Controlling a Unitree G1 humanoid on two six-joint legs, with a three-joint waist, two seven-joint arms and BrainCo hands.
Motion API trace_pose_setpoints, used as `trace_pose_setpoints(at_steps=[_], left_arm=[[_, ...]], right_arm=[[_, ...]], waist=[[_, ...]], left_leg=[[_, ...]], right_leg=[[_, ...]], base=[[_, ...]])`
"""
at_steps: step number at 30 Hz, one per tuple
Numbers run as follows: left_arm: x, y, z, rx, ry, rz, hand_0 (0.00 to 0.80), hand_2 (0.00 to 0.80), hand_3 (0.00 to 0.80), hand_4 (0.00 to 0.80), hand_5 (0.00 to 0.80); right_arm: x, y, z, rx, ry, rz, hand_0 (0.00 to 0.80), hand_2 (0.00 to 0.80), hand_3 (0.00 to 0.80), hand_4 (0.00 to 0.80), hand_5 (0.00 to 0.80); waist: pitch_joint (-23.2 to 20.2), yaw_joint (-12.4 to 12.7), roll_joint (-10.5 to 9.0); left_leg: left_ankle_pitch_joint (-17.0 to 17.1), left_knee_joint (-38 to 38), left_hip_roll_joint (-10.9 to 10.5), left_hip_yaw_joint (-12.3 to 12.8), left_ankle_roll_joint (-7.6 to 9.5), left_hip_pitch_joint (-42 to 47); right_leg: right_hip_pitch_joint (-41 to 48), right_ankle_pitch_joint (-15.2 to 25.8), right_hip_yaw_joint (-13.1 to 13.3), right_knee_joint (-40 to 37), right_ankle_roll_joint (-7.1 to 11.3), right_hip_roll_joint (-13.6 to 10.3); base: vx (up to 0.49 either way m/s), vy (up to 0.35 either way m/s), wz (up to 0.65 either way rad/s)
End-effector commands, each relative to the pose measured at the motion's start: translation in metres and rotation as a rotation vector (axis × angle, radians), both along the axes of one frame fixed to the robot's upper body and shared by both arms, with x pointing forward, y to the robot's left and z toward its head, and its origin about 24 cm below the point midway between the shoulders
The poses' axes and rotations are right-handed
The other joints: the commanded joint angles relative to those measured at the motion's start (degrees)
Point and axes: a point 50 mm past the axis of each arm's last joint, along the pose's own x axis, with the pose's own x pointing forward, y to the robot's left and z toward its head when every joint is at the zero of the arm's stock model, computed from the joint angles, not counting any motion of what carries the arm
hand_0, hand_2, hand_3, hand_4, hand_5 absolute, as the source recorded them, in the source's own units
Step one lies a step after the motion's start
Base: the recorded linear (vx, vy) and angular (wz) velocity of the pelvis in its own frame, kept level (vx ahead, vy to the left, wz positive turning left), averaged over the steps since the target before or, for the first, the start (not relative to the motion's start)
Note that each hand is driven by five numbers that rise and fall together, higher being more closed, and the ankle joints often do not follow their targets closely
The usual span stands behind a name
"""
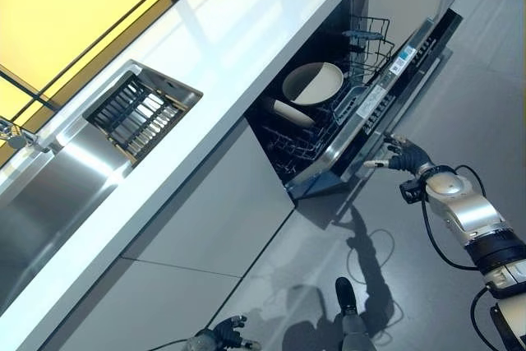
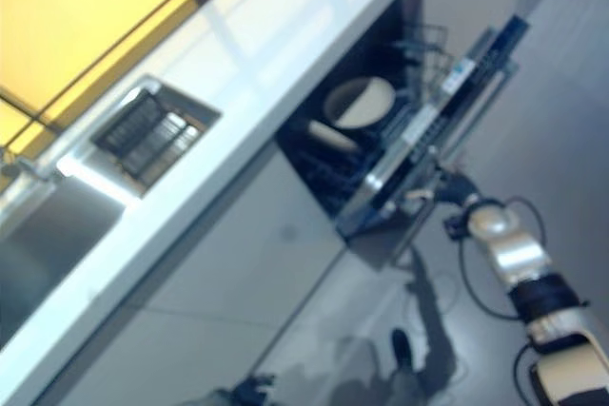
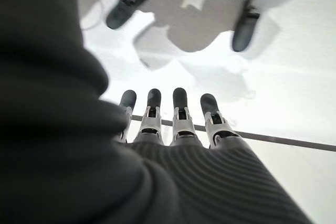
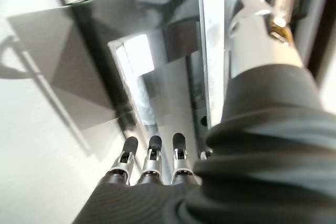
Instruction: Take plates into dishwasher
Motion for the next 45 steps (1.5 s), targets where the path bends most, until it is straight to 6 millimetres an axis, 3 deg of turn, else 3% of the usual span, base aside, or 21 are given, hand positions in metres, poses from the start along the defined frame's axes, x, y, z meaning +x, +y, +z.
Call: trace_pose_setpoints(at_steps=[1,12,18,26,36,45], left_arm=[[-0.003,0.018,-0.002,0.085,0.005,-0.045,0.0,0.0,0.0,0.0,0.0],[-0.006,0.014,-0.004,0.087,0.012,-0.061,0.0,0.0,0.0,0.0,0.0],[-0.007,0.013,-0.004,0.09,0.006,-0.064,0.0,0.0,0.0,0.0,0.0],[-0.007,0.014,-0.003,0.096,-0.006,-0.061,0.0,0.0,0.0,0.0,0.0],[-0.009,0.02,-0.004,0.089,-0.013,-0.037,0.0,0.0,0.0,0.0,0.0],[-0.018,0.031,-0.008,0.084,0.005,0.018,0.0,0.0,0.0,0.0,0.0]], right_arm=[[-0.002,0.073,0.07,0.035,-0.301,0.292,0.0,0.0,0.0,0.0,0.0],[-0.009,0.093,0.081,-0.031,-0.385,0.365,0.0,0.0,0.0,0.0,0.0],[-0.017,0.105,0.094,-0.182,-0.47,0.391,0.0,0.0,0.0,0.0,0.0],[-0.027,0.108,0.107,-0.24,-0.529,0.4,0.0,0.0,0.0,0.0,0.0],[-0.023,0.092,0.105,-0.17,-0.492,0.36,0.0,0.0,0.0,0.0,0.0],[-0.007,0.051,0.063,0.074,-0.286,0.3,0.0,0.0,0.0,0.0,0.0]], waist=[[-4.0,2.1,-5.35],[-4.2,2.9,-5.11],[-3.9,3.3,-5.28],[-3.4,3.8,-5.48],[-3.6,4.2,-5.87],[-5.7,5.6,-7.41]], left_leg=[[-4.9,6.5,3.1,-0.9,-1.69,2.0],[-4.2,5.5,3.2,-2.1,-1.63,1.9],[-2.5,5.1,3.3,-1.8,-1.34,0.9],[-1.3,3.6,3.5,-2.4,-1.64,0.1],[0.1,1.7,4.0,-3.1,-2.16,0.3],[1.2,0.9,5.1,-4.2,-2.55,0.9]], right_leg=[[6.6,-6.2,3.3,-1.4,5.72,-4.0],[7.1,-6.4,3.3,-1.2,5.87,-4.3],[6.3,-5.6,3.2,-0.9,5.34,-4.4],[5.7,-5.5,2.8,-1.2,5.71,-4.0],[5.9,-5.9,1.9,-1.3,5.42,-3.5],[8.1,-6.5,0.0,-1.1,5.16,-3.3]], base=[[0.002,-0.009,0.12],[0.005,-0.003,0.1],[-0.04,-0.029,0.13],[-0.007,-0.012,0.03],[-0.023,0.001,0.03],[-0.011,0.016,0.14]])
